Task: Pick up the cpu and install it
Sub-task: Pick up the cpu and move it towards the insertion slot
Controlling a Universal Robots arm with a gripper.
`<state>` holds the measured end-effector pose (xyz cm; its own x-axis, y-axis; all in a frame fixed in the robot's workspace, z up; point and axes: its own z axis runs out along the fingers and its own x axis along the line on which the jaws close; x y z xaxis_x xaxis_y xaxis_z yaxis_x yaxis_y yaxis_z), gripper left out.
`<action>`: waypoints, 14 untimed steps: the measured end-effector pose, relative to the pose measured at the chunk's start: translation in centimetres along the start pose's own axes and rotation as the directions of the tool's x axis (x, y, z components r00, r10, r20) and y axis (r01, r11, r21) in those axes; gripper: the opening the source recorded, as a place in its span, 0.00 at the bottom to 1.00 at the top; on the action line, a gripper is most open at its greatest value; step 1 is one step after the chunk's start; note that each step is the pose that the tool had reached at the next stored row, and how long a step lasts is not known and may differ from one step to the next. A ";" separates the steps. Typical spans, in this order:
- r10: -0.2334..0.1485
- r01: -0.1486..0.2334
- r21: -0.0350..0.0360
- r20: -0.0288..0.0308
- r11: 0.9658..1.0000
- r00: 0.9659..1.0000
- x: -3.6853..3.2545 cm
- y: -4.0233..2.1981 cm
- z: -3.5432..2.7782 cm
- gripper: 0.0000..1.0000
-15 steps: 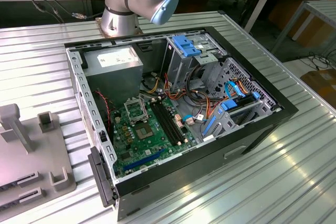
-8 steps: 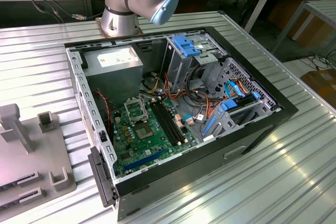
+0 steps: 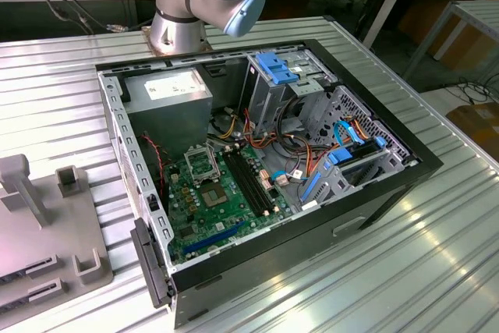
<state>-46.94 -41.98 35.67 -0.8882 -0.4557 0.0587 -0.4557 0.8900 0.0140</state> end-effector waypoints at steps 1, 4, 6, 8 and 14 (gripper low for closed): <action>0.018 -0.018 -0.001 0.000 1.000 1.000 0.00 0.00 0.10 0.11; 0.077 -0.077 -0.005 0.001 0.997 0.997 -0.03 -0.01 0.43 0.11; 0.123 -0.123 -0.007 0.001 0.992 0.992 -0.04 -0.01 0.60 0.11; 0.132 -0.132 -0.008 0.001 0.991 0.991 -0.04 0.00 0.61 0.11; 0.132 -0.132 -0.008 0.001 0.991 0.991 -0.04 0.00 0.63 0.11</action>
<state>-46.93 -41.97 35.04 -0.9408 -0.3338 0.0586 -0.3336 0.9426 0.0140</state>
